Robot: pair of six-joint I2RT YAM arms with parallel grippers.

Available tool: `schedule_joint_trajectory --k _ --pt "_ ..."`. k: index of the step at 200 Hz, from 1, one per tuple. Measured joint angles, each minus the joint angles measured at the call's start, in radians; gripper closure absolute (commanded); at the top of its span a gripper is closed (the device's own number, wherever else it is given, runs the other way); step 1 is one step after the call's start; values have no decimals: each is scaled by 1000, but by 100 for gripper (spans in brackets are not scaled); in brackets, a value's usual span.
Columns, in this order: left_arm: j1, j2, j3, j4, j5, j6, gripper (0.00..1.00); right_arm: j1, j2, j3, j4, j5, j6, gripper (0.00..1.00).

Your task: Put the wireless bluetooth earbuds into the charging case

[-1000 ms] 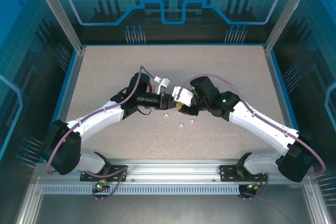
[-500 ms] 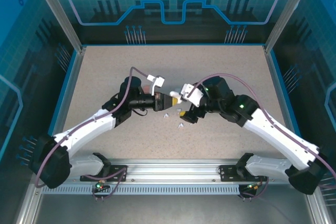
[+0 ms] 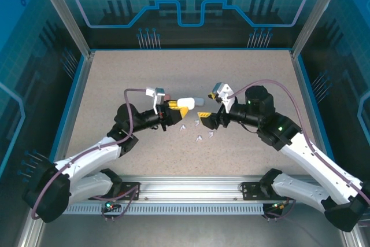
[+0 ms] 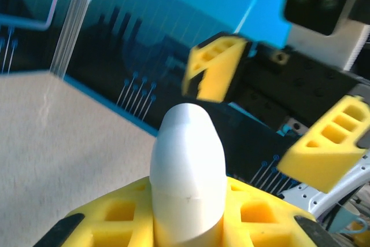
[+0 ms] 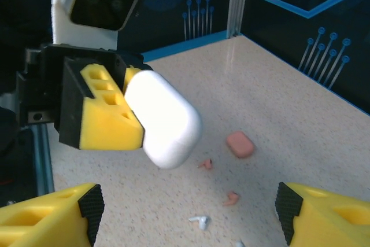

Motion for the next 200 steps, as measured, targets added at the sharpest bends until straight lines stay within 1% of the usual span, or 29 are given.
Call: schedule_joint_trajectory --k 33,92,133,200 --pt "0 -1 -7 124 31 93 96 0 62 26 63 -79 35 18" --pt "0 -6 -7 167 72 220 96 0 109 83 107 -112 65 19" --pt "0 -3 -7 172 71 231 96 0 137 105 119 -134 76 19" --pt "1 6 -7 171 60 231 96 0 154 113 129 -129 84 20"
